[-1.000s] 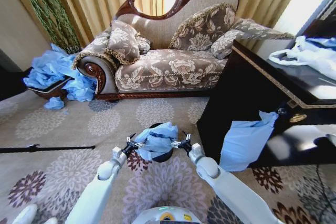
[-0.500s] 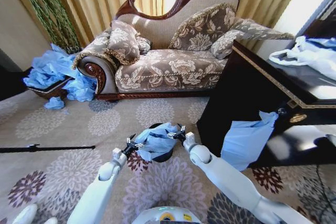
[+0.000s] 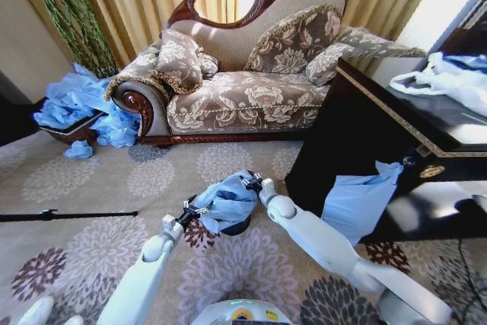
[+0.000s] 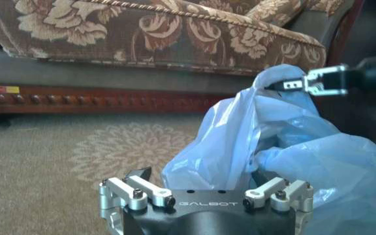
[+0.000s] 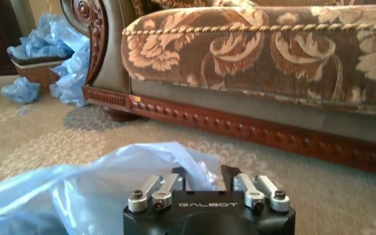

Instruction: Place a garbage bag over the trash bin.

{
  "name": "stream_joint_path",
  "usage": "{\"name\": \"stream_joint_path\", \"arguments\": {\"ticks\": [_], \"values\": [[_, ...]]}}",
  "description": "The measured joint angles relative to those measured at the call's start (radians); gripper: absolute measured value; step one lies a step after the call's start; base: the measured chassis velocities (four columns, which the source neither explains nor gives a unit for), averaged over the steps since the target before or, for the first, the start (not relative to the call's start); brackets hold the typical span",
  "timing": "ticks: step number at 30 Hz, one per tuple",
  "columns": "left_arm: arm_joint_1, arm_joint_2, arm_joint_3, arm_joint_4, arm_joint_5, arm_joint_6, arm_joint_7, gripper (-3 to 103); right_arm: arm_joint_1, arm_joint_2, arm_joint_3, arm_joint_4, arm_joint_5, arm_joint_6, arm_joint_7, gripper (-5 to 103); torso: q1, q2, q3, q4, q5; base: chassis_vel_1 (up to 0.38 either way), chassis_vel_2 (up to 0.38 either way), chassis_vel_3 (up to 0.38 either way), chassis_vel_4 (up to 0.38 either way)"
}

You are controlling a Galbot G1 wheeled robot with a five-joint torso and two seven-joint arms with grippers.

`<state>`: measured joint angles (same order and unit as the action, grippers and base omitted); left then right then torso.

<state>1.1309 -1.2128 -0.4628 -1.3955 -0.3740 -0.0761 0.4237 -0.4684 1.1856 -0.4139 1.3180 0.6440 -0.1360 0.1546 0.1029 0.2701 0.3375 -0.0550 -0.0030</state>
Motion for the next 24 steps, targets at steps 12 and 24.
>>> {"name": "stream_joint_path", "arguments": {"ticks": [12, 24], "values": [[0.003, 0.035, -0.012, -0.092, -0.087, 0.048, 0.001, 100, 0.081, 0.043, -0.044, -0.024, 0.096, -0.051, 0.031, 1, 0.000, 0.000, 0.000, 0.0002, 0.0001, 0.000, 0.000, 0.000, 0.000], [-0.050, 0.034, 0.007, -0.055, -0.134, 0.076, -0.016, 100, 0.117, 0.100, -0.040, -0.106, 0.131, -0.062, 0.027, 0, 0.000, 0.000, 0.000, 0.0001, 0.0001, 0.000, 0.000, 0.000, 0.000]]}}
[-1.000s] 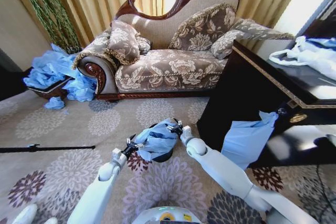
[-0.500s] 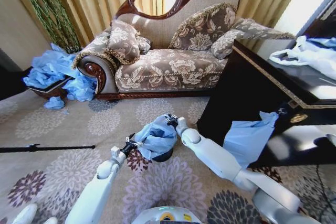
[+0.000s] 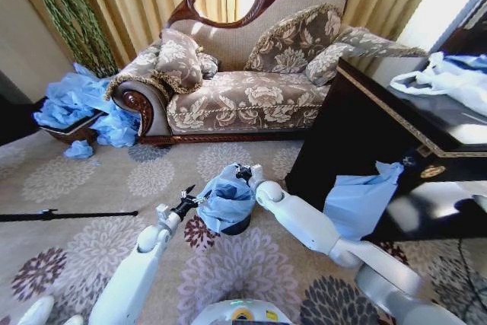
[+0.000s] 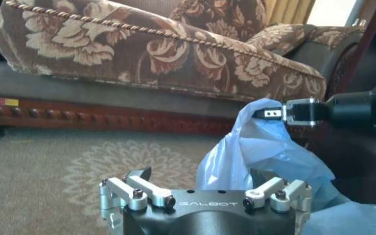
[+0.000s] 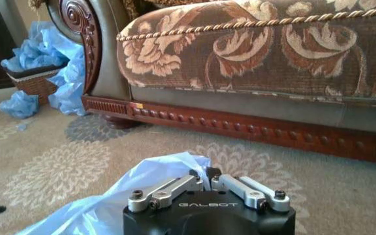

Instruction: Place a garbage bag over the trash bin.

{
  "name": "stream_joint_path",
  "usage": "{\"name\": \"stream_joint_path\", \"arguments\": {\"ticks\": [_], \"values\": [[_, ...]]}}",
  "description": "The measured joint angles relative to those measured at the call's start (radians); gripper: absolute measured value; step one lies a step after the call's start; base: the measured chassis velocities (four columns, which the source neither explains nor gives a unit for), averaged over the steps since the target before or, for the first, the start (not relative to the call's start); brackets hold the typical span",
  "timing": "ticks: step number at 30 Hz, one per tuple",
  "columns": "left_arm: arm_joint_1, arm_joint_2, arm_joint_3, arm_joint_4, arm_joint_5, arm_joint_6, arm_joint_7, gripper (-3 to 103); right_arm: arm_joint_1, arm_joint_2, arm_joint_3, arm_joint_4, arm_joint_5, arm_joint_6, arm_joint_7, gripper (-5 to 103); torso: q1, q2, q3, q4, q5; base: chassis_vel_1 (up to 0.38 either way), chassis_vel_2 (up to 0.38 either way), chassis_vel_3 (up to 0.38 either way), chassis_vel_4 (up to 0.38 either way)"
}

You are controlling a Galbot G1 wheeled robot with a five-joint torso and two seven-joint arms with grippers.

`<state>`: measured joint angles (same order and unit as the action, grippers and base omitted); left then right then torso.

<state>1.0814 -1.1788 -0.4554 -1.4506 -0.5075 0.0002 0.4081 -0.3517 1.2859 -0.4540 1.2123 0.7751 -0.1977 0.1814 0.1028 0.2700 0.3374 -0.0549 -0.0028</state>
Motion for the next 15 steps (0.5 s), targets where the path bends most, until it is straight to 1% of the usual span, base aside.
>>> {"name": "stream_joint_path", "arguments": {"ticks": [5, 8, 9, 11, 12, 15], "values": [[-0.018, -0.002, 0.008, 0.024, -0.020, 0.003, -0.009, 100, 0.024, 0.010, -0.014, -0.039, 0.011, -0.008, -0.020, 0, 0.000, 0.000, 0.000, 0.0000, 0.0000, 0.000, 0.000, 0.000, 0.000], [-0.039, -0.005, 0.011, 0.045, -0.065, 0.015, -0.029, 100, 0.054, 0.023, -0.028, -0.094, 0.010, -0.017, -0.065, 0, 0.000, 0.000, 0.000, -0.0001, 0.0001, 0.000, 0.000, 0.000, 0.000], [-0.039, -0.005, 0.011, 0.045, -0.065, 0.015, -0.029, 100, 0.054, 0.023, -0.028, -0.094, 0.010, -0.017, -0.065, 0, 0.000, 0.000, 0.000, -0.0001, 0.0001, 0.000, 0.000, 0.000, 0.000], [-0.049, -0.007, 0.010, 0.053, -0.086, 0.023, -0.045, 100, 0.076, 0.031, -0.036, -0.135, 0.010, -0.018, -0.111, 0, 0.000, 0.000, 0.000, 0.0000, 0.0002, 0.000, 0.000, 0.000, 0.000], [-0.049, -0.007, 0.010, 0.053, -0.086, 0.023, -0.045, 100, 0.076, 0.031, -0.036, -0.135, 0.010, -0.018, -0.111, 0, 0.000, 0.000, 0.000, 0.0000, 0.0002, 0.000, 0.000, 0.000, 0.000], [-0.056, -0.008, 0.006, 0.056, -0.097, 0.032, -0.054, 100, 0.113, 0.037, -0.045, -0.223, -0.005, -0.017, -0.208, 0, 0.000, 0.000, 0.000, 0.0000, 0.0002, 0.000, 0.000, 0.000, 0.000]]}}
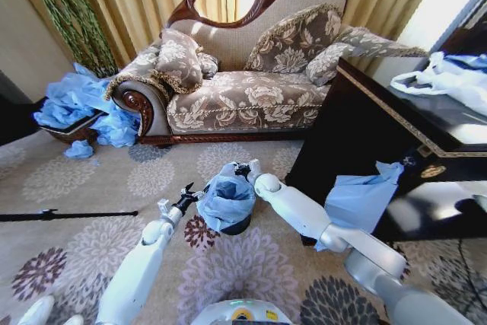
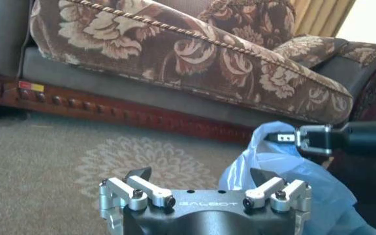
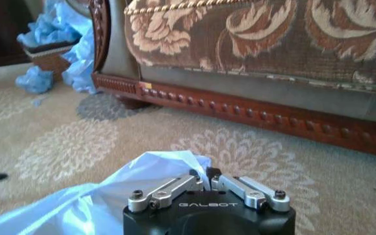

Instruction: Place a garbage bag over the trash bin.

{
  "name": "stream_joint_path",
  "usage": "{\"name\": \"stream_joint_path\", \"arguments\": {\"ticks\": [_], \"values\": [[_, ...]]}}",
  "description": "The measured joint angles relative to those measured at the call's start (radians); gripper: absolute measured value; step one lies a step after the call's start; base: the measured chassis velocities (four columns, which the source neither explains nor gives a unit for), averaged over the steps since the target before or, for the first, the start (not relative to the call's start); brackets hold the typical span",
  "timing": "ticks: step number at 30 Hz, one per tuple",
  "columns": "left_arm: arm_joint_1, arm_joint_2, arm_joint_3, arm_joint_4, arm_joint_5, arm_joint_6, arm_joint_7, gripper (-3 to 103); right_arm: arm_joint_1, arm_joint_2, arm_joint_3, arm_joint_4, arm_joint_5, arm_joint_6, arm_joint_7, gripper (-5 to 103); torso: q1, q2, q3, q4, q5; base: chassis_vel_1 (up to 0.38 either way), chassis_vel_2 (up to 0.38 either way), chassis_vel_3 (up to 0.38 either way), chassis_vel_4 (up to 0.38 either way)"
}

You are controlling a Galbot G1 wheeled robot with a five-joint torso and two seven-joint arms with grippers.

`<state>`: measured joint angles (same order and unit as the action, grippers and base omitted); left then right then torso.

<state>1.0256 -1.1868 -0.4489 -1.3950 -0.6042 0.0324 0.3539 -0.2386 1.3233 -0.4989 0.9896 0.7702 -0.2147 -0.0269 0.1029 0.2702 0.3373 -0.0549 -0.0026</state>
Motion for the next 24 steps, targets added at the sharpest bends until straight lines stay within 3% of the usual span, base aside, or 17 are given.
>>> {"name": "stream_joint_path", "arguments": {"ticks": [5, 9, 10, 13, 14, 17, 20, 24], "values": [[-0.001, -0.005, -0.002, -0.003, -0.005, 0.009, -0.016, 100, 0.026, 0.005, -0.004, -0.078, -0.023, 0.007, -0.107, 0, 0.000, 0.000, 0.000, -0.0001, 0.0000, 0.000, 0.000, 0.000, 0.000], [0.003, -0.005, -0.006, -0.012, -0.008, 0.014, -0.017, 100, 0.037, 0.021, 0.013, -0.170, -0.075, 0.033, -0.249, 0, 0.000, 0.000, 0.000, -0.0002, 0.0001, 0.000, 0.000, 0.000, 0.000], [0.003, -0.005, -0.006, -0.012, -0.008, 0.014, -0.017, 100, 0.037, 0.021, 0.013, -0.170, -0.075, 0.033, -0.249, 0, 0.000, 0.000, 0.000, -0.0002, 0.0001, 0.000, 0.000, 0.000, 0.000], [0.011, -0.005, -0.008, -0.016, -0.009, 0.015, -0.014, 100, 0.048, 0.062, 0.071, -0.283, -0.181, 0.086, -0.362, 0, 0.000, 0.000, 0.000, -0.0001, 0.0001, 0.000, 0.000, 0.000, 0.000], [0.011, -0.005, -0.008, -0.016, -0.009, 0.015, -0.014, 100, 0.048, 0.062, 0.071, -0.283, -0.181, 0.086, -0.362, 0, 0.000, 0.000, 0.000, -0.0001, 0.0001, 0.000, 0.000, 0.000, 0.000], [0.021, -0.003, -0.012, -0.018, -0.013, 0.015, -0.008, 100, 0.072, 0.121, 0.163, -0.442, -0.322, 0.165, -0.483, 0, 0.000, 0.000, 0.000, -0.0001, 0.0000, 0.000, 0.000, 0.000, 0.000], [0.027, 0.000, -0.017, -0.018, -0.017, 0.013, -0.002, 100, 0.081, 0.144, 0.204, -0.512, -0.390, 0.202, -0.546, 0, 0.000, 0.000, 0.000, 0.0000, -0.0001, 0.000, 0.000, 0.000, 0.000], [0.032, 0.003, -0.019, -0.020, -0.020, 0.012, 0.004, 100, 0.074, 0.145, 0.206, -0.519, -0.401, 0.212, -0.571, 0, 0.000, 0.000, 0.000, 0.0000, -0.0001, 0.000, 0.000, 0.000, 0.000]]}}
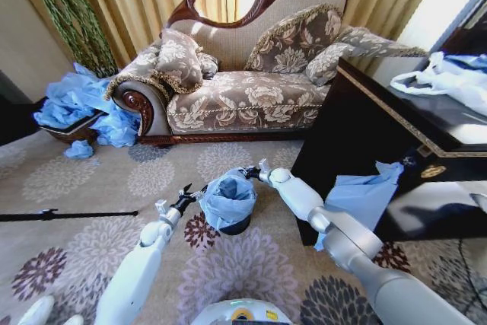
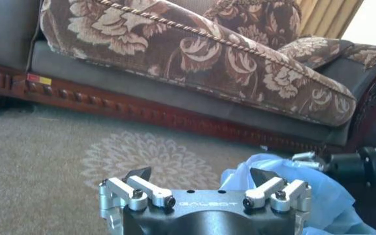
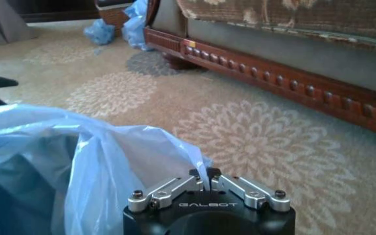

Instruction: Place a garbage bag over the trash bin.

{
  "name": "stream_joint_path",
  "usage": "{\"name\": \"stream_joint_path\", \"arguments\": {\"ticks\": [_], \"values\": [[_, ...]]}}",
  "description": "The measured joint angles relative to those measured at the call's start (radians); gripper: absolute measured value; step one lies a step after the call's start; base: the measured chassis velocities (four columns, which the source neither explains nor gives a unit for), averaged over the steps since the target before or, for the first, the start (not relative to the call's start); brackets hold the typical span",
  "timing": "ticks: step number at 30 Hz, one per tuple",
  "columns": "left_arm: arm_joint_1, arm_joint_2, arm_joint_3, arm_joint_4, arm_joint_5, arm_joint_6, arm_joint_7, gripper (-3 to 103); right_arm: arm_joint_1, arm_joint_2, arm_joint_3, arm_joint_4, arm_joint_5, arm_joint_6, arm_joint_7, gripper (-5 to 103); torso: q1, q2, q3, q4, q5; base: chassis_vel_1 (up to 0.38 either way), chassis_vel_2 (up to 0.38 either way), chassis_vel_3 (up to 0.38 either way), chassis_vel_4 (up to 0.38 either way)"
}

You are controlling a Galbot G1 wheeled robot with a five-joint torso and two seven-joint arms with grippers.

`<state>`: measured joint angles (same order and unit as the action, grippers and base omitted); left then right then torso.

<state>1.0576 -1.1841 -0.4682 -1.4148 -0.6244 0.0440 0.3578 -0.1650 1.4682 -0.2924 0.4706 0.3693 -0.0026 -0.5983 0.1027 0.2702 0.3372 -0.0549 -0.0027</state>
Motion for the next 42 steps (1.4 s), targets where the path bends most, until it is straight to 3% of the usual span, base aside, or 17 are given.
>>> {"name": "stream_joint_path", "arguments": {"ticks": [7, 13, 14, 19, 32, 42], "values": [[0.008, 0.001, -0.001, -0.001, -0.011, -0.001, 0.004, 100, -0.033, -0.008, 0.007, 0.000, -0.010, 0.029, -0.012, 0, 0.000, 0.000, 0.000, -0.0011, 0.0000, 0.000, 0.000, 0.000, 0.000], [0.022, -0.001, -0.002, -0.005, -0.015, -0.004, 0.006, 100, -0.057, -0.006, 0.025, -0.003, -0.024, 0.051, 0.006, 0, 0.001, 0.000, 0.001, 0.0006, 0.0010, 0.000, 0.000, 0.000, 0.000], [0.024, -0.001, -0.002, -0.008, -0.015, -0.004, 0.007, 100, -0.052, -0.007, 0.022, 0.008, -0.011, 0.049, 0.013, 0, 0.000, 0.000, 0.000, 0.0000, -0.0004, 0.000, 0.000, 0.000, 0.000], [0.028, 0.000, -0.002, -0.015, -0.015, -0.004, 0.009, 100, -0.037, 0.000, 0.020, -0.003, -0.011, 0.045, 0.013, 0, 0.000, 0.000, 0.000, 0.0002, 0.0000, 0.000, 0.000, 0.000, 0.000], [0.044, 0.000, -0.006, -0.017, -0.019, -0.008, 0.021, 100, -0.068, 0.028, 0.101, -0.076, -0.101, 0.080, 0.022, 0, 0.000, 0.000, 0.000, -0.0001, 0.0000, 0.000, 0.000, 0.000, 0.000], [0.035, 0.006, -0.007, 0.022, -0.084, -0.004, 0.007, 100, -0.095, 0.044, 0.135, -0.088, -0.135, 0.087, 0.036, 0, 0.000, 0.000, 0.000, -0.0001, 0.0000, 0.000, 0.000, 0.000, 0.000]]}}
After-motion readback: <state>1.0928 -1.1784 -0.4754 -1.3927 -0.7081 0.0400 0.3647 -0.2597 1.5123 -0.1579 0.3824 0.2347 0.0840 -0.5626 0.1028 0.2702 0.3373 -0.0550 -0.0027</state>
